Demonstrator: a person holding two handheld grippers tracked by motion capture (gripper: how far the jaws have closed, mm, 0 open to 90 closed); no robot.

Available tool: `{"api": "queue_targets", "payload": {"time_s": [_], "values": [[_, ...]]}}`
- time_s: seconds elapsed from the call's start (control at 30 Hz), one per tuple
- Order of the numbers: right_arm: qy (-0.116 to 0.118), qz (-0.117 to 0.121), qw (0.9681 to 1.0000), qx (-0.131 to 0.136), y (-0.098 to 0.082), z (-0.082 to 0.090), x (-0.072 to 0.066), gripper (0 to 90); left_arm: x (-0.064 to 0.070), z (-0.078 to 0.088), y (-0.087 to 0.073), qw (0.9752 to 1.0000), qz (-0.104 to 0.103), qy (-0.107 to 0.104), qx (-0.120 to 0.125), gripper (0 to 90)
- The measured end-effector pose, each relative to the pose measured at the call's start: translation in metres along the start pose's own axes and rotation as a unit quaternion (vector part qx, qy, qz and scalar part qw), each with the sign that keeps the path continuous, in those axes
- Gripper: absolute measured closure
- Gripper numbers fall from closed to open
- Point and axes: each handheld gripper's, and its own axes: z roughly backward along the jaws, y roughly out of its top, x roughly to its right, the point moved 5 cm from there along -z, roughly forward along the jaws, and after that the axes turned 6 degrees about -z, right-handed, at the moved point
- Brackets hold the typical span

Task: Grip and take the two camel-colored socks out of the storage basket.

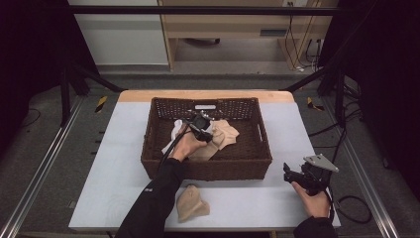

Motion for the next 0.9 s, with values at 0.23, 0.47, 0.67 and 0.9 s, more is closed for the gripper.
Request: {"api": "queue_targets", "payload": {"time_s": [0.23,0.47,0.67,0.9], "values": [[0.0,0.001,1.0,0.001,0.0,0.0,0.001,5.2,-0.001,0.021,0.011,0.997,0.018,-0.006,0.075,83.6],[0.0,-0.003,1.0,0.001,0.0,0.001,0.0,5.2,0.004,0.064,0.025,0.9868,0.009,-0.003,0.161,83.7],[-0.003,-0.003,1.0,0.004,0.001,0.001,0.002,5.2,0.003,0.095,0.028,0.979,0.011,0.004,0.204,83.8],[-0.004,-0.005,1.0,0.005,0.001,0.001,0.003,5.2,0.004,0.134,0.029,0.9662,0.011,0.023,0.257,83.7]]}}
